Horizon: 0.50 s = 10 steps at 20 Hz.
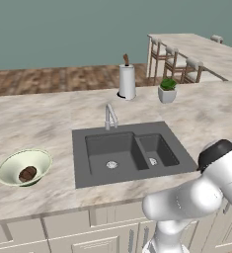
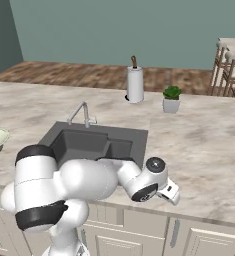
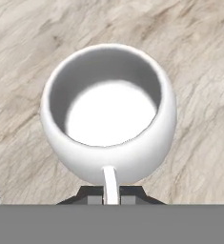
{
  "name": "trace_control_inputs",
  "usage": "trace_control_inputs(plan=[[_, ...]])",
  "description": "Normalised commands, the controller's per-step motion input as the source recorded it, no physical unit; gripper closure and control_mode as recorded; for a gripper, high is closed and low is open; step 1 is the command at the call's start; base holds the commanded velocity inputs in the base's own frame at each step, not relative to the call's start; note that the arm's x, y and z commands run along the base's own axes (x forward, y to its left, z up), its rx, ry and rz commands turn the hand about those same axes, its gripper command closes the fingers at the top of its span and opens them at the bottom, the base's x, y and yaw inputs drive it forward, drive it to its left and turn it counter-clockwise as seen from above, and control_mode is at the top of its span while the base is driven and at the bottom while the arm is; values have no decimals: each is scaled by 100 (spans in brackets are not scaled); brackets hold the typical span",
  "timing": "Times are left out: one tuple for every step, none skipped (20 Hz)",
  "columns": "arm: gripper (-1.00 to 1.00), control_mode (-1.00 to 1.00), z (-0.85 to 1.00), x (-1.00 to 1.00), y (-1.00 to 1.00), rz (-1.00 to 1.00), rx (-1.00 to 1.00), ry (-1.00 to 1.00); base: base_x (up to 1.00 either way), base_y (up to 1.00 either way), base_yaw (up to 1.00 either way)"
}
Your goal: Move the mug from next to the sink to the open cabinet. Then, move the bowl with the potato to the fridge to clear the area for faucet cleaning.
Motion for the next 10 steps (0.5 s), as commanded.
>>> trace_control_inputs(plan=[[100, -100, 0, -4, 0, 0, 0, -5, 0, 0, 0], [100, -100, 0, -7, 0, 0, 0, -5, 0, 0, 0], [100, -100, 1, -10, 0, 0, 0, -4, 0, 0, 0], [100, -100, 14, -20, 0, 0, 0, -5, 0, 0, 0], [100, -100, 20, -18, 0, 0, 0, -4, 0, 0, 0], [100, -100, 35, -20, 0, 0, 0, -8, 0, 0, 0], [100, -100, 50, -28, 6, 0, 0, -13, 0, 0, 0], [100, -100, 65, -32, 3, 0, 0, -17, 0, 0, 0], [100, -100, 76, -36, 1, 0, 0, -20, 0, 0, 0], [100, -100, 83, -38, 2, 0, 0, -23, 0, 0, 0]])
